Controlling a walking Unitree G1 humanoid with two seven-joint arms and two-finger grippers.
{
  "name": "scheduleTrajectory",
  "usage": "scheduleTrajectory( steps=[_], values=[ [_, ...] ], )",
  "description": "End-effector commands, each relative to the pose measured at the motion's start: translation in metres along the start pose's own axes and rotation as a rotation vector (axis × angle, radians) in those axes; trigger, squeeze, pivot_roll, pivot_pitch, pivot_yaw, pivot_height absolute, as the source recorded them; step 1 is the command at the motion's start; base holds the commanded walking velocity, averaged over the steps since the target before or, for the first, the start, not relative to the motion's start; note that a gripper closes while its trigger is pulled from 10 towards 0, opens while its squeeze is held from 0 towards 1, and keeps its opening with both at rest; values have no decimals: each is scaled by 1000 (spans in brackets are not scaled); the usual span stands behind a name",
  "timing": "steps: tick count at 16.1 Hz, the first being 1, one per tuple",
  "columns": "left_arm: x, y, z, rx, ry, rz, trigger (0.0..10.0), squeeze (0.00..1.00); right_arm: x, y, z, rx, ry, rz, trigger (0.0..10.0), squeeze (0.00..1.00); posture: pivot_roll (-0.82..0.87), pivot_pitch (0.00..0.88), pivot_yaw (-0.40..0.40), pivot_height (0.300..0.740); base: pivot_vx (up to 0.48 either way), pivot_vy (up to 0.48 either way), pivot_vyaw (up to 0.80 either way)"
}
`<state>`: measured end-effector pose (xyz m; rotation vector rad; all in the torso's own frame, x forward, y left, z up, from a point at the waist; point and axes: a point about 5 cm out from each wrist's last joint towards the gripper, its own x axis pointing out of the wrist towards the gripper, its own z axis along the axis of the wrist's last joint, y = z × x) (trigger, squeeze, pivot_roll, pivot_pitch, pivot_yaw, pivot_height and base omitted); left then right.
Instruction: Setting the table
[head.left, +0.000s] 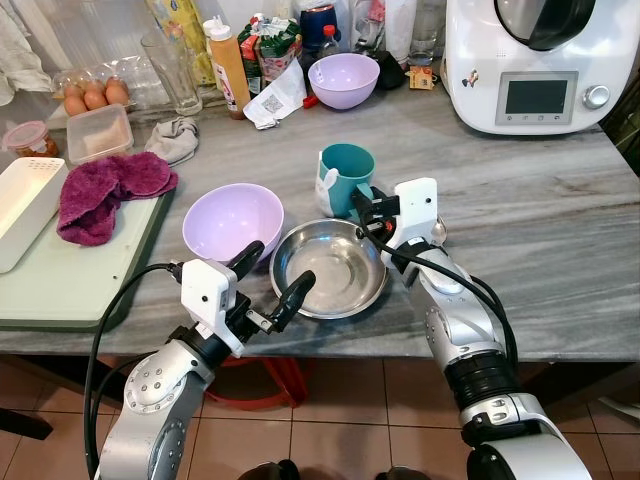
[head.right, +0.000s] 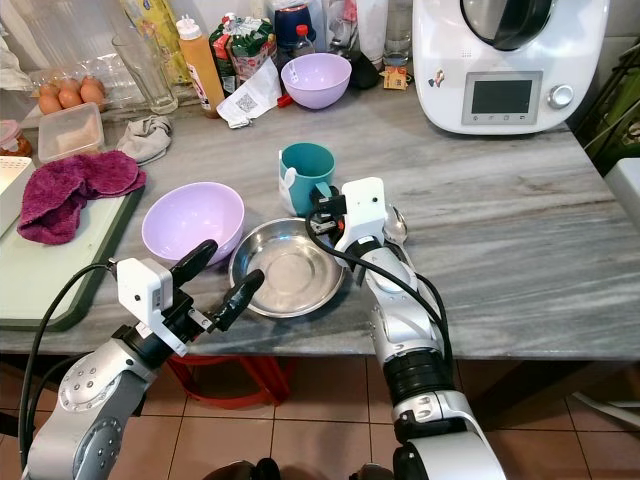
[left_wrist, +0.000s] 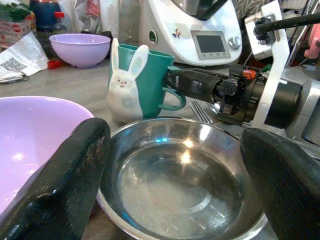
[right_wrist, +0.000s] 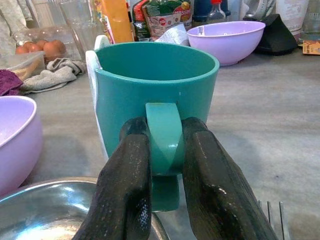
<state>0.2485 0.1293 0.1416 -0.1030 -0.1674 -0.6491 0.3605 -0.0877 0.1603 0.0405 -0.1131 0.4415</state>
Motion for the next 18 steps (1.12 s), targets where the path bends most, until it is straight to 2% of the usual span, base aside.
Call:
scheduleTrajectory(
  steps=[1,4,5,6,13,16,18],
  values=[
    [-1,1,-3,5,20,3,10000,0,3,6,0,-15,-3,28,10000,0,-87,164,88,740,0,0,0],
    [0,0,-4,2,19,1,10000,0,1,7,-3,-27,8,43,10000,0,-86,166,86,740,0,0,0],
    [0,0,-4,1,20,1,10000,0,1,7,-4,-23,9,46,10000,639,-88,166,86,740,0,0,0],
    [0,1,-5,0,21,1,10000,0,0,6,-4,-26,9,47,10000,1000,-88,165,85,740,0,0,0],
    [2,1,-7,-1,21,5,10000,0,0,6,1,-115,4,66,10000,1000,-95,159,82,740,0,0,0],
    [3,1,-8,-3,19,3,10000,0,-2,1,7,-169,-13,31,10000,1000,-100,156,84,740,0,0,0],
    [4,1,-8,-3,18,3,10000,0,-3,-2,9,-172,-18,15,10000,1000,-102,154,85,740,0,0,0]
  ],
)
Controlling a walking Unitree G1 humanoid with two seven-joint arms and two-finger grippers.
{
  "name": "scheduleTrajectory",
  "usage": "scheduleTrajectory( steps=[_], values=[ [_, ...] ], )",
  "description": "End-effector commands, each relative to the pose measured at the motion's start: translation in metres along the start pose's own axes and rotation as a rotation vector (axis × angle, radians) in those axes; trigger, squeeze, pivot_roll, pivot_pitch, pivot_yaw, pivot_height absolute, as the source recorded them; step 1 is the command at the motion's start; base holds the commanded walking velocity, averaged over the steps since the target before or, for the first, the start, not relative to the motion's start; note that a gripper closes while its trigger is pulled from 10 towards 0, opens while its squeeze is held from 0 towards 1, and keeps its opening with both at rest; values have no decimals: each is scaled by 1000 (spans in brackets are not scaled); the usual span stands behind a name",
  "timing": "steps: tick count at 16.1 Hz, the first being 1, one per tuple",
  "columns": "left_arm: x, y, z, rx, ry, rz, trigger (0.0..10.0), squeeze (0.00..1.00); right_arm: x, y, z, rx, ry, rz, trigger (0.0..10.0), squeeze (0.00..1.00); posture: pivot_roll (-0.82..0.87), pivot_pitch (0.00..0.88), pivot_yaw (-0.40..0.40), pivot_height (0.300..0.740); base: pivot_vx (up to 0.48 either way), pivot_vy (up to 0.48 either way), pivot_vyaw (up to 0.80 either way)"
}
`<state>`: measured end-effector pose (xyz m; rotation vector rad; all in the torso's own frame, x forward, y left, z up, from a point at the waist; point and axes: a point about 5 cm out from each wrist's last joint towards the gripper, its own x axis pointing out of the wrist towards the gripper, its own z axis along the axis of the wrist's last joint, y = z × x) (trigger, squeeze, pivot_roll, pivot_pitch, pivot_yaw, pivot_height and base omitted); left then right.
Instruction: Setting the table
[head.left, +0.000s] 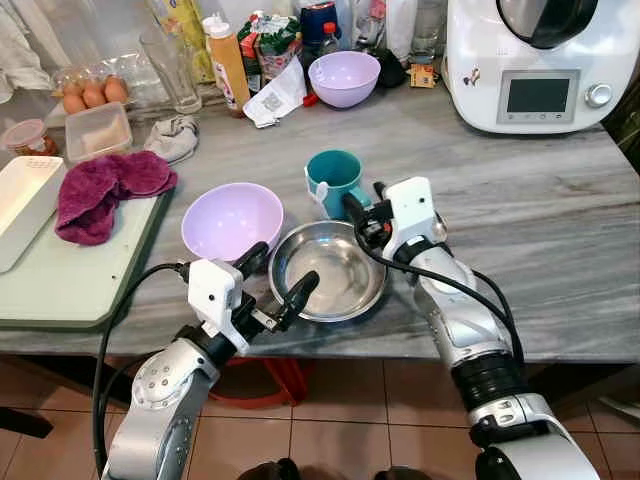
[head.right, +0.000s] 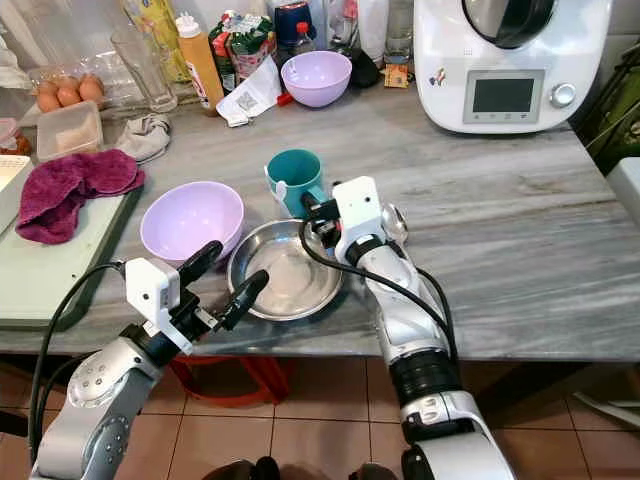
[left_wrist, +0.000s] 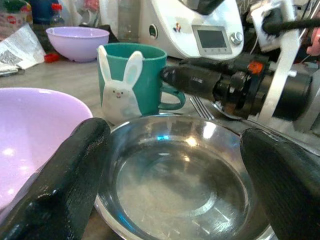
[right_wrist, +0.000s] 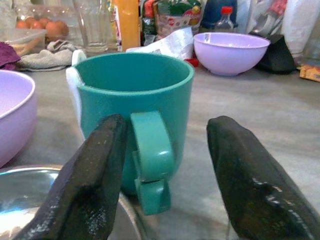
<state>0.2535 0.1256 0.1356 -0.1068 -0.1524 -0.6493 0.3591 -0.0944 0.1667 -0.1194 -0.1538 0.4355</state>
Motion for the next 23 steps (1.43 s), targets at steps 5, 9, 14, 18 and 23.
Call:
scheduleTrajectory(
  steps=[5,9,14,18,23],
  values=[
    [1,1,-1,8,3,3,10000,0,-6,-3,19,-36,-74,-27,10000,1000,-105,151,88,740,0,0,0],
    [1,11,6,43,-39,104,10000,0,-18,6,38,-83,-172,-19,10000,1000,-103,148,82,740,0,0,0],
    [-1,31,10,124,-42,345,10000,0,-54,2,44,-88,-203,-175,10000,1000,-109,142,67,740,0,0,0],
    [-9,37,9,167,-1,507,10000,0,-84,-17,34,-64,-131,-322,10000,0,-127,141,69,740,0,0,0],
    [-3,38,6,189,12,506,10000,0,-97,-27,24,-46,-60,-385,10000,0,-137,137,82,740,0,0,0]
  ],
)
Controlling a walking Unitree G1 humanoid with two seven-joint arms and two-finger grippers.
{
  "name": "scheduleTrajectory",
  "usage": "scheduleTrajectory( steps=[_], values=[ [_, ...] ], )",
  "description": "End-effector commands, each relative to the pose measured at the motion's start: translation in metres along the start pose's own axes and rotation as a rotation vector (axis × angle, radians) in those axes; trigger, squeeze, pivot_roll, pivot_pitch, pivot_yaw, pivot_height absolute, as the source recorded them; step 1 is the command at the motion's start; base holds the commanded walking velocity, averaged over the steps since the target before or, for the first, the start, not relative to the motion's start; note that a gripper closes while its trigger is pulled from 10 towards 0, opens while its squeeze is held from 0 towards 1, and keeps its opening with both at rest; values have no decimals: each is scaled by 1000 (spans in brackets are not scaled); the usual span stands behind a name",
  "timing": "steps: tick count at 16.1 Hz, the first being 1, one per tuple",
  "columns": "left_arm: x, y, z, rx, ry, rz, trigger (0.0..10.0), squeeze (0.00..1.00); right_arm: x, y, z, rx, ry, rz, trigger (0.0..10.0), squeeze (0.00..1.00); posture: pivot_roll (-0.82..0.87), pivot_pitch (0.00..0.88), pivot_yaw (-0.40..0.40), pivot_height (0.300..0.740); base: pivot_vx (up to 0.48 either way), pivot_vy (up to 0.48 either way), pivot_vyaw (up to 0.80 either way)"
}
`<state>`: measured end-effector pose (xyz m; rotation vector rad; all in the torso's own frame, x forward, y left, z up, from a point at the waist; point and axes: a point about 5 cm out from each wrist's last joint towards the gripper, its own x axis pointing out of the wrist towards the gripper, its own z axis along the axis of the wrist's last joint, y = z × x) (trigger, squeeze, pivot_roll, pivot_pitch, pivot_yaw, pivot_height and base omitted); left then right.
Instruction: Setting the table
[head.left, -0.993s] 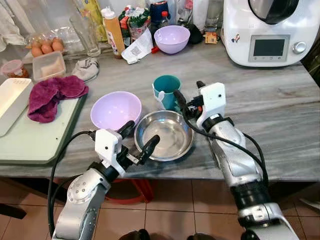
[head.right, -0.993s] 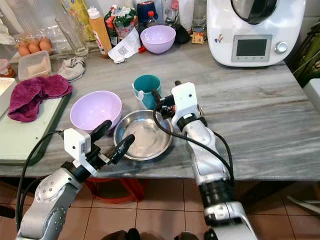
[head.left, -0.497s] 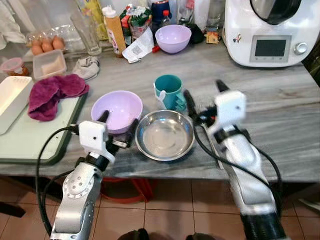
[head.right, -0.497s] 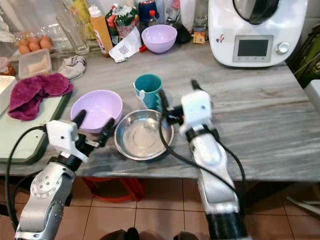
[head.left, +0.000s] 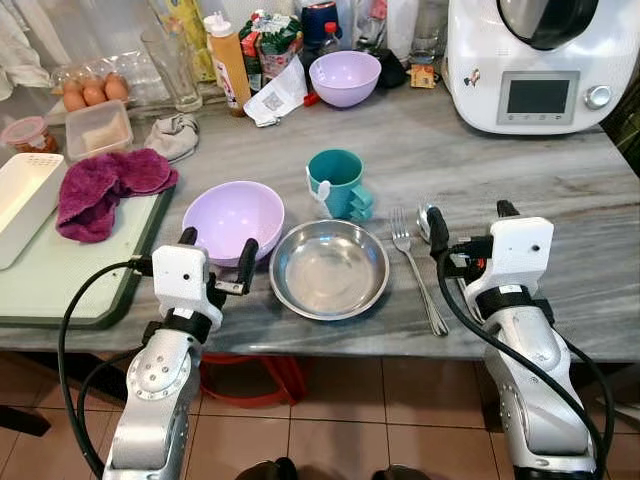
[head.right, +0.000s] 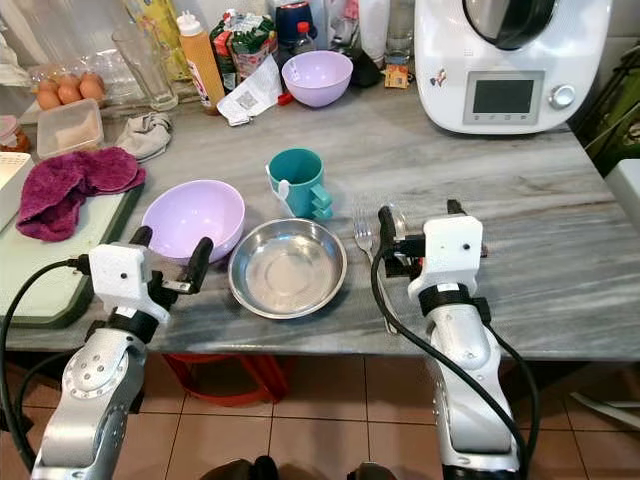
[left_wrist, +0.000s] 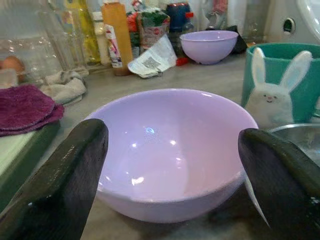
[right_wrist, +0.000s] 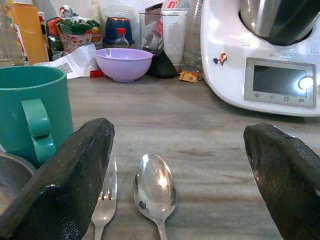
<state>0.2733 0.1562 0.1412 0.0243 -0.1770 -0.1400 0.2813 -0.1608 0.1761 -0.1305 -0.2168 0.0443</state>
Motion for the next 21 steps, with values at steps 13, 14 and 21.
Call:
scheduleTrajectory(
  steps=[13,14,21],
  values=[
    [5,1,0,48,24,45,10000,0,0,17,8,48,-13,31,10000,0,-130,140,93,740,-42,0,-174],
    [5,0,0,48,24,43,10000,0,0,17,8,47,-13,31,10000,0,-130,140,93,740,-281,0,0],
    [6,-2,-2,47,30,36,10000,0,3,17,7,44,-13,34,10000,0,-128,133,85,740,-317,0,0]
  ],
)
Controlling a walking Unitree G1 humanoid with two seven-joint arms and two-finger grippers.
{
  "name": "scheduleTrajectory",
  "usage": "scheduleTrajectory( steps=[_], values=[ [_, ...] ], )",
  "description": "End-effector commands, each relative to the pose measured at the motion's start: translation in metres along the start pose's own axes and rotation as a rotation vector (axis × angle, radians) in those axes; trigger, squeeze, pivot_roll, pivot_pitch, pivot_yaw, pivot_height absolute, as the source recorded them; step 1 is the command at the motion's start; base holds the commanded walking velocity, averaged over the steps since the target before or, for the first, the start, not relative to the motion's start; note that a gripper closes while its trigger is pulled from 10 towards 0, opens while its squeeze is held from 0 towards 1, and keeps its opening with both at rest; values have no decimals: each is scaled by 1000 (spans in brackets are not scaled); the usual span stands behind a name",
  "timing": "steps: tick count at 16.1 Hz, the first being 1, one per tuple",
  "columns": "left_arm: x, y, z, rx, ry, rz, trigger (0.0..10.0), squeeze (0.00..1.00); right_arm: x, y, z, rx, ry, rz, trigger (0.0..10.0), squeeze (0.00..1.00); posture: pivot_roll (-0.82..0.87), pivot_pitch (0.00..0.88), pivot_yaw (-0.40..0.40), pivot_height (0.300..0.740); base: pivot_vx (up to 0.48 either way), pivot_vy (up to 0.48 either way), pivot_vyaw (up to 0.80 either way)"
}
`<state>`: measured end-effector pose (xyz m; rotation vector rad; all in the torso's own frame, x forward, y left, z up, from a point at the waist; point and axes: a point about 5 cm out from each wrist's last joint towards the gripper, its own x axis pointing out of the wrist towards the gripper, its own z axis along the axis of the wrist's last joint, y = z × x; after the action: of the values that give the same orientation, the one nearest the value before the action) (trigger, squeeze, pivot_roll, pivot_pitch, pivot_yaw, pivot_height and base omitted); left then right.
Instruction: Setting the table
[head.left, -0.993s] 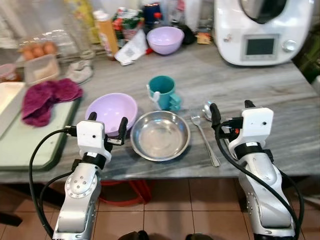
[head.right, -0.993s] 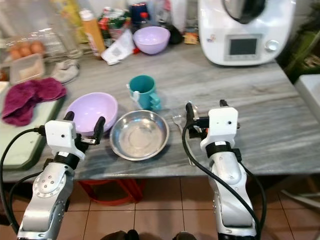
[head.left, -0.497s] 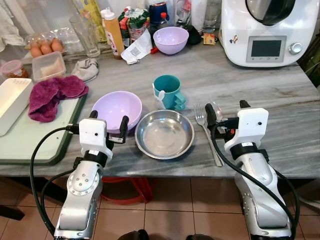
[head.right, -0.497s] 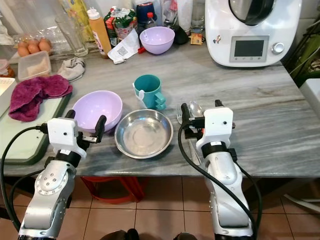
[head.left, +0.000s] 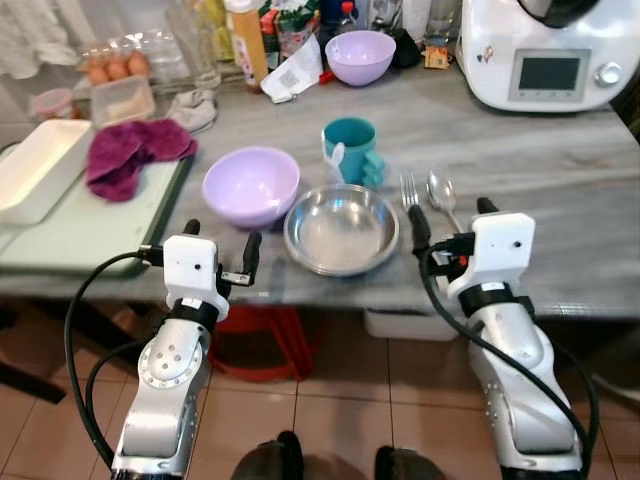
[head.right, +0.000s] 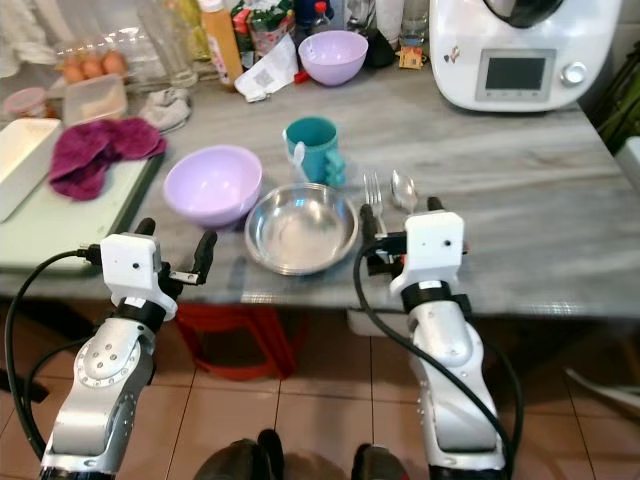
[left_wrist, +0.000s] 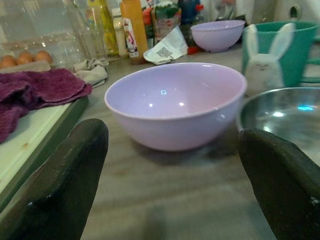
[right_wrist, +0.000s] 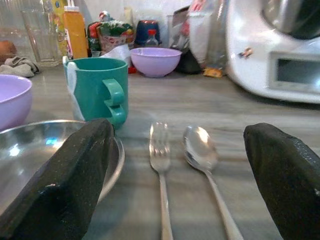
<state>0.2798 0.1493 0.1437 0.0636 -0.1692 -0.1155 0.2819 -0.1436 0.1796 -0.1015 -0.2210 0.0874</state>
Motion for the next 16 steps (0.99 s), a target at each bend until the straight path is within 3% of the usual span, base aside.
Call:
scheduleTrajectory(
  steps=[1,16],
  values=[
    [-2,4,-4,8,20,16,10000,0,2,1,2,10,-8,-3,10000,0,-127,131,83,740,-345,0,0],
    [-3,4,-8,27,26,4,10000,0,5,4,0,23,-12,3,10000,0,-119,124,87,740,-356,0,0]
  ],
)
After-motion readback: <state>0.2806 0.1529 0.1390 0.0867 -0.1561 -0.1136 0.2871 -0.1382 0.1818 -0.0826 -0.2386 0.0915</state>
